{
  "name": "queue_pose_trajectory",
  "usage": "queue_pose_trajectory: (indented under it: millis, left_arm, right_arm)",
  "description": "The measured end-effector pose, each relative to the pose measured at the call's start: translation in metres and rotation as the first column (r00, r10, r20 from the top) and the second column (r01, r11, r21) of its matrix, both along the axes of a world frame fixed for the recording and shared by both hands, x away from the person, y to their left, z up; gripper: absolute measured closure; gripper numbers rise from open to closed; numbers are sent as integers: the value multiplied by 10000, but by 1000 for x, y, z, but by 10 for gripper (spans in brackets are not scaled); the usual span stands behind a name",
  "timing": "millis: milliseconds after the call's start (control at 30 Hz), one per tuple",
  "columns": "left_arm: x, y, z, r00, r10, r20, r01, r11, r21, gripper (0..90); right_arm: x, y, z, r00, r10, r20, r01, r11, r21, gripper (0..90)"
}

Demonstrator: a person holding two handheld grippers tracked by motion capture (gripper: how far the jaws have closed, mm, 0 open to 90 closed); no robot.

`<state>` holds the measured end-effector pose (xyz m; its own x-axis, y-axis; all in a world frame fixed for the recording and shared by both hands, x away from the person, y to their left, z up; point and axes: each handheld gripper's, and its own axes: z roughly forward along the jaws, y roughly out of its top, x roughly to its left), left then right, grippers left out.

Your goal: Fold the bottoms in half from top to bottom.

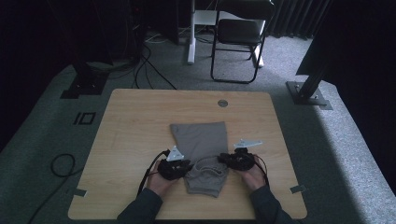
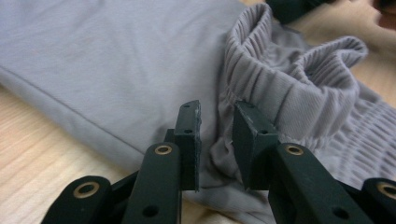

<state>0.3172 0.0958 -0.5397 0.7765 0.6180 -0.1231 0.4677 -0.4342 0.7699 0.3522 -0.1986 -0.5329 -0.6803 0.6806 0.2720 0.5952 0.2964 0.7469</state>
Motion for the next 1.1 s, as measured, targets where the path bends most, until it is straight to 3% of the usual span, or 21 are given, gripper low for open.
queue_pose_trajectory:
  millis: [67,133,200,300,600,733,1033,1100]
  left_arm:
    - [-2,-1,0,9999,-159,22,159,9999,7,726]
    - [-4,-1,0,9994,-332,76,332,9994,-67,726]
    - [-4,-1,-1,9990,-447,-32,447,9989,-126,723]
    - [-3,1,-3,9989,-468,-89,467,9989,-67,722]
    - [7,-5,-3,9998,176,-25,-175,9992,368,714]
    - [4,-14,-5,10000,17,25,-19,9982,598,690]
    - [-11,-11,-13,9998,-121,-154,128,9990,437,688]
    - [-10,-10,-12,10000,-26,-41,28,9988,480,676]
  right_arm:
    - [9,-4,1,9968,-802,41,803,9967,-140,738]
    - [19,-5,-2,9952,-959,-216,957,9954,-85,738]
    - [27,-1,-6,9960,-801,-391,790,9965,-269,737]
    - [28,9,-12,9981,-100,-610,74,9991,-427,731]
    - [-6,20,-11,9873,1456,-630,-1473,9888,-237,723]
    - [-21,20,-10,9824,1761,-626,-1785,9833,-341,719]
    - [-40,27,-13,9670,2369,-937,-2425,9686,-541,714]
    - [-39,28,-11,9723,2243,-658,-2283,9717,-614,693]
